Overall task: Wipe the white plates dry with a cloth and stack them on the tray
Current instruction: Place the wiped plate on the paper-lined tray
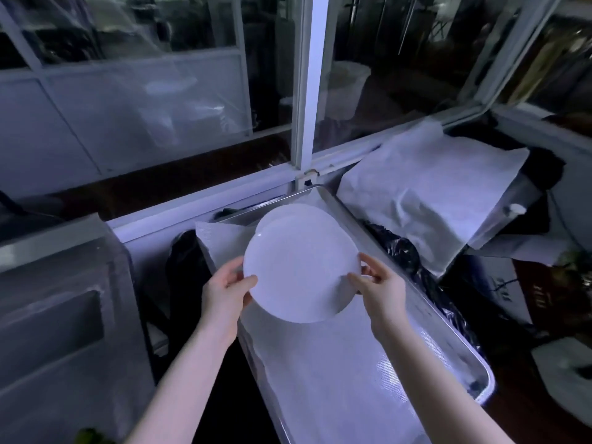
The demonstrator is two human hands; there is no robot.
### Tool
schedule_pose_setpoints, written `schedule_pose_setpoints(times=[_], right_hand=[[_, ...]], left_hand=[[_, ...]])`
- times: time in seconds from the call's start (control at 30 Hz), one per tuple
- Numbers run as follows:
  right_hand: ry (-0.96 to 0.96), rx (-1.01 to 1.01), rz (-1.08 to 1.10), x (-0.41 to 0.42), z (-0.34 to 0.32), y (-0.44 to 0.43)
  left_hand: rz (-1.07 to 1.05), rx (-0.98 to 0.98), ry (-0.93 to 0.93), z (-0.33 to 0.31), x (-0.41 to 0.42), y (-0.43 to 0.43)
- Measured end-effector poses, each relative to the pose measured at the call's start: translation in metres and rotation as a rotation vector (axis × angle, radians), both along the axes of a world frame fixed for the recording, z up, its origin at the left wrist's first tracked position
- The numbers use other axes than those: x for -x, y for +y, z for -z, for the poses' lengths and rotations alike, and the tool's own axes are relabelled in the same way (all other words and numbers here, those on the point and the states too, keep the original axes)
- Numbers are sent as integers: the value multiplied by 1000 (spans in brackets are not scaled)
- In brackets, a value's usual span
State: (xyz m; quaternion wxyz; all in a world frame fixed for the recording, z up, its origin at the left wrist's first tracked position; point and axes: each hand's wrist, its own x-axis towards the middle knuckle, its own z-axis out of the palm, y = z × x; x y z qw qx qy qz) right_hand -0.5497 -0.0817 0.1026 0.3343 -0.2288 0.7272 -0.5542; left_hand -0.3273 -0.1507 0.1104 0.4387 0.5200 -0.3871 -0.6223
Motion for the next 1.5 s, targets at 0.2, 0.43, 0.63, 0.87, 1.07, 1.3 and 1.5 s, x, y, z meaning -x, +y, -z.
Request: schedule_pose_setpoints(times=[0.2, 0.43, 0.63, 0.87, 1.07, 1.3, 1.5], right_hand=[[9, -50, 27, 18, 27, -75], [-30, -62, 42, 32, 55, -107], [54, -68, 4, 42, 58, -109], [75, -48, -9, 48, 62, -107], [-58, -98, -72, 51, 67, -112], [-270, -101, -75, 32, 78, -124], [-337, -31, 12, 23, 81, -127]], left_hand=[[-52, 0, -80, 34, 19, -69], [-70, 44, -203, 55, 36, -101], [-48, 101, -373, 59, 44, -104], [-72, 237, -551, 67, 45, -100], [44, 47, -324, 75, 47, -116], [18, -85, -118, 79, 68, -114], [-87, -106, -29, 79, 76, -114]])
